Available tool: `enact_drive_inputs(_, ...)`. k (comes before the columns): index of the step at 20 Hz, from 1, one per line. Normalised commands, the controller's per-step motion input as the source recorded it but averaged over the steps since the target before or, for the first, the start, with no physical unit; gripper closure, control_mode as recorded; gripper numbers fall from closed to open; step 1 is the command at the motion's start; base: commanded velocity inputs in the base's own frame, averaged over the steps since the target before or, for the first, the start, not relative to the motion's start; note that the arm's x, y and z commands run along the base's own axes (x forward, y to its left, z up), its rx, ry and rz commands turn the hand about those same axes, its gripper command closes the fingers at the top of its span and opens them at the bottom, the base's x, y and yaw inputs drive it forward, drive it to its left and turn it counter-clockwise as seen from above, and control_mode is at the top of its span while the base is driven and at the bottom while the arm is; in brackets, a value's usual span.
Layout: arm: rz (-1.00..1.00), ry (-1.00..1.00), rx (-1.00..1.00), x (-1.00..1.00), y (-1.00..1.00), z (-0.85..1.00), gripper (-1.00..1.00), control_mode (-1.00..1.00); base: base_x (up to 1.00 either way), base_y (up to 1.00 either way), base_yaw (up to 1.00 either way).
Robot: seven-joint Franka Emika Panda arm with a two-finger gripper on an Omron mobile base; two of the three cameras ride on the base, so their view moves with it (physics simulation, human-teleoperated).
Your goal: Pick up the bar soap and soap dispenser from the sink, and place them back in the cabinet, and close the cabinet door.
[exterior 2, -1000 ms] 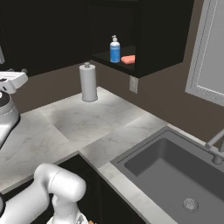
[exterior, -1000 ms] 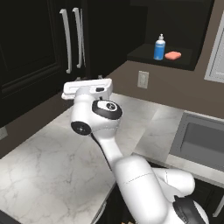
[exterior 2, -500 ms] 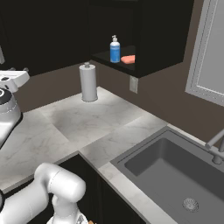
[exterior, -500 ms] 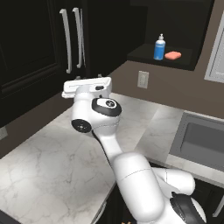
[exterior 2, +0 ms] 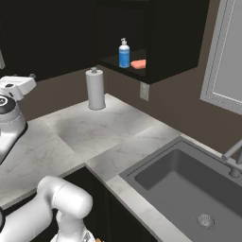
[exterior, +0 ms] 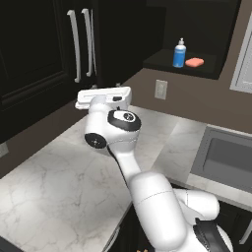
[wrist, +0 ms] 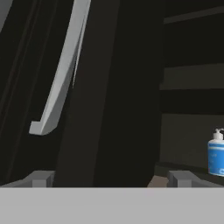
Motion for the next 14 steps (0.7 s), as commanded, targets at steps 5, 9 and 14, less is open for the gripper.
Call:
enact_drive_inputs(5,-0.07,0.00,0.01,0.00,-0.32,0.00,-1.00,-1.00,0.00,0.00,0.00)
enact_drive_inputs(9,-0.07,0.00,0.01,0.00,-0.32,0.00,-1.00,-1.00,0.00,0.00,0.00)
enact_drive_inputs(14,-0.07,0.00,0.01,0.00,-0.34,0.00,-1.00,-1.00,0.00,0.00,0.00)
